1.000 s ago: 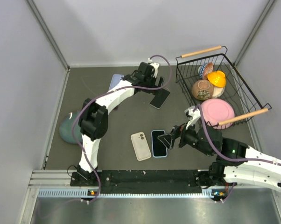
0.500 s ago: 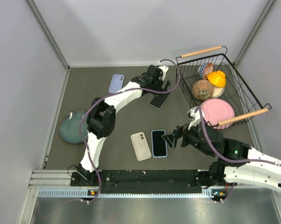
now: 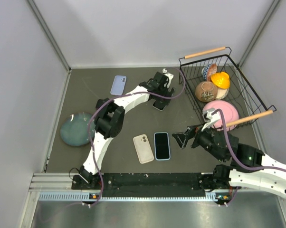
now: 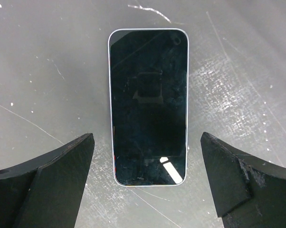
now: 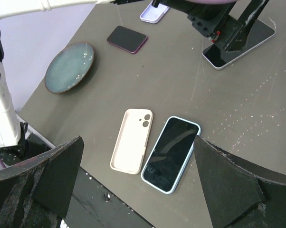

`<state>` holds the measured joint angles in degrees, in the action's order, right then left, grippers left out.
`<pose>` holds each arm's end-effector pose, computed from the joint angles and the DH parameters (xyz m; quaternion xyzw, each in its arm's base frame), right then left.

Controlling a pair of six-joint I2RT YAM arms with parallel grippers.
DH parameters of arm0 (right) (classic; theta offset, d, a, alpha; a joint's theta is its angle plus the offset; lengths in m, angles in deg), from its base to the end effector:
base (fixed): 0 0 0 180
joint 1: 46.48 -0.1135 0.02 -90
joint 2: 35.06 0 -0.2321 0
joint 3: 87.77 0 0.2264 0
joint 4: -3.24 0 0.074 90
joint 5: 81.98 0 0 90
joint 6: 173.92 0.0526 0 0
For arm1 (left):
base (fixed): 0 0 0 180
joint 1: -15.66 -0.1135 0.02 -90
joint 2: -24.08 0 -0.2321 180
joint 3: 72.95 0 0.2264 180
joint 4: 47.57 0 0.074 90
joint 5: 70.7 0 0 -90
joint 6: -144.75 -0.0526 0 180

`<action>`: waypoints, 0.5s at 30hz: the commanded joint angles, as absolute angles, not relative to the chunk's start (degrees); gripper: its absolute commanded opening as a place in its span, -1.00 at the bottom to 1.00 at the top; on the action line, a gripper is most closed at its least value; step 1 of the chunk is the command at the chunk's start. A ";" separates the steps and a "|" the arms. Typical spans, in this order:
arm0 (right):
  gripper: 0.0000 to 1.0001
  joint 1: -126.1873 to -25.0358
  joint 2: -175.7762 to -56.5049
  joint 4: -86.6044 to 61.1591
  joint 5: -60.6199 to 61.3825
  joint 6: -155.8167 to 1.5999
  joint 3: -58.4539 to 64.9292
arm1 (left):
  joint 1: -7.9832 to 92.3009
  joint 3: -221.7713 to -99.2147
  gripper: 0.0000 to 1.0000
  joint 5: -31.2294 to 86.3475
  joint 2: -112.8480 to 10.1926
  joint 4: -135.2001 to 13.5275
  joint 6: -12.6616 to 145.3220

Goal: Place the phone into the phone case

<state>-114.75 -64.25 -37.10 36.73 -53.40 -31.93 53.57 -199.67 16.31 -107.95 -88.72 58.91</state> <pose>0.0740 0.1174 0.2998 -0.1015 0.7704 0.3275 0.5375 0.3867 -0.2977 0.1732 0.2602 0.8912 -0.1105 0.3547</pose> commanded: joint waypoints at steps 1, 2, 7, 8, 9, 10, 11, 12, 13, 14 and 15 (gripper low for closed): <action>0.97 -115.39 -63.27 -36.74 38.78 -54.56 -31.62 | 52.58 -202.76 0.98 17.45 -109.16 -88.95 59.05; 0.98 -115.39 -63.01 -36.82 39.13 -55.00 -31.35 | 52.14 -202.93 0.98 18.06 -109.77 -89.04 59.32; 0.97 -115.48 -62.48 -37.35 40.45 -55.71 -31.17 | 51.96 -203.20 0.98 19.03 -111.09 -89.22 59.85; 0.98 -115.39 -62.39 -37.35 40.71 -55.62 -31.35 | 51.96 -203.28 0.97 19.03 -111.45 -89.31 59.85; 0.97 -115.39 -62.31 -37.35 40.80 -55.62 -31.44 | 52.05 -203.20 0.97 20.69 -111.54 -89.39 59.85; 0.97 -115.39 -62.31 -37.35 40.81 -55.62 -31.70 | 51.96 -203.20 0.97 20.96 -111.62 -89.48 59.85; 0.98 -115.39 -62.22 -37.35 40.72 -55.27 -31.88 | 51.96 -203.11 0.97 21.14 -111.80 -89.48 59.85; 0.98 -115.39 -62.13 -37.35 40.72 -55.27 -31.97 | 52.05 -203.11 0.97 21.32 -111.80 -89.48 60.02; 0.98 -115.39 -62.13 -37.35 40.72 -55.27 -32.05 | 52.05 -203.02 0.96 21.49 -111.97 -89.66 59.94; 0.98 -115.39 -62.13 -37.35 40.80 -55.18 -32.14 | 51.96 -202.93 0.96 21.76 -112.06 -89.66 60.02; 0.98 -115.39 -62.13 -37.35 40.81 -55.18 -32.06 | 52.05 -202.85 0.95 21.76 -112.06 -89.83 60.02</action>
